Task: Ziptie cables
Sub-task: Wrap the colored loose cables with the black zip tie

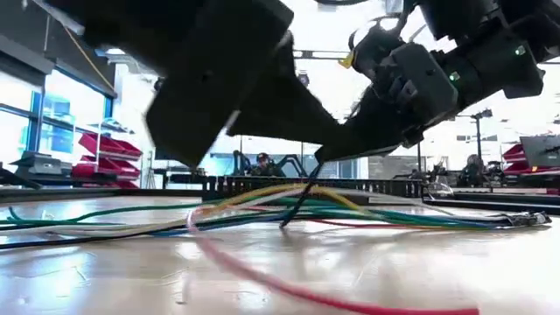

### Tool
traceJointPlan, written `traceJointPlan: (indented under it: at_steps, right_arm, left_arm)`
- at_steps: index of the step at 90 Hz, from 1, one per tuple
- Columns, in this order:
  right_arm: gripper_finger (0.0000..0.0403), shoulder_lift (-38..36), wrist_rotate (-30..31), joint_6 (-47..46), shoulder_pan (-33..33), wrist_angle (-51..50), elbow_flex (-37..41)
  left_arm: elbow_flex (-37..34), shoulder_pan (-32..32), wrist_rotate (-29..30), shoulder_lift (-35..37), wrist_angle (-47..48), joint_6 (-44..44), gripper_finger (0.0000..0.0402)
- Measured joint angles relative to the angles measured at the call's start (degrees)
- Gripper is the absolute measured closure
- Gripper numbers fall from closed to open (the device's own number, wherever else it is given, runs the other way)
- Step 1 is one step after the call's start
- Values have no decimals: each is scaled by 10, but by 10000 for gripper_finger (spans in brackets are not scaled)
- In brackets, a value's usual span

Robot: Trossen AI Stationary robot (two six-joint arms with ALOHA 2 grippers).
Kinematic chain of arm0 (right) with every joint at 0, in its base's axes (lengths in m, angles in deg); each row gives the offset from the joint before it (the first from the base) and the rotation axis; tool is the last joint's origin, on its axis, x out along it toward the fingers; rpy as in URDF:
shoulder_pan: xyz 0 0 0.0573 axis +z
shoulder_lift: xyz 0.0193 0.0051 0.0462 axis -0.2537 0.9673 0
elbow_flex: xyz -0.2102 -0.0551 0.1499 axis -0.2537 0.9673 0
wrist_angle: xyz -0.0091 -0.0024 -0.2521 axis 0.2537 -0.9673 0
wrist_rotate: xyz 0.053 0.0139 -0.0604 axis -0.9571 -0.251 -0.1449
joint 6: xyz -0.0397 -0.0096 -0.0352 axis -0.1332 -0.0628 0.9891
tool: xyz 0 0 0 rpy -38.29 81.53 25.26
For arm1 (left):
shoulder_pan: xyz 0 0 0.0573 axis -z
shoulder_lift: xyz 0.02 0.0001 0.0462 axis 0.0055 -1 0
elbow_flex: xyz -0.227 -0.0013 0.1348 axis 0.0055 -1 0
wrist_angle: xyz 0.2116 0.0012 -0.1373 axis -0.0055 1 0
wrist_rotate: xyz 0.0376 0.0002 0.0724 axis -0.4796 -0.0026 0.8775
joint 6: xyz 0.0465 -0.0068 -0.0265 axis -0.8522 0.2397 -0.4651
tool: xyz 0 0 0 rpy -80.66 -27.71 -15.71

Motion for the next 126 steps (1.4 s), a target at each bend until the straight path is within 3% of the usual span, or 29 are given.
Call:
traceJointPlan:
  at_steps: [9,26,43,65,74,83,98,126]
  right_arm:
    - [403,0,-1,40,0,10,-13]
    - [403,0,-51,108,-6,-25,-57]
    - [403,0,-49,138,2,-66,-72]
    - [403,0,59,182,30,-79,-68]
    - [403,0,107,199,41,-80,-71]
    - [403,0,115,227,46,-82,-88]
    - [403,0,96,272,39,-114,-119]
    - [403,5,-6,317,8,-132,-124]
  left_arm:
    - [-4,11,30,14,-8,45,402]
    - [-33,12,39,15,0,179,401]
    - [-57,12,43,17,26,258,401]
    - [-66,13,9,17,0,264,401]
    - [-66,13,18,17,-29,246,401]
    - [-66,12,33,17,-63,226,401]
    - [-66,4,41,17,-72,237,401]
    - [-65,7,66,23,-67,286,401]
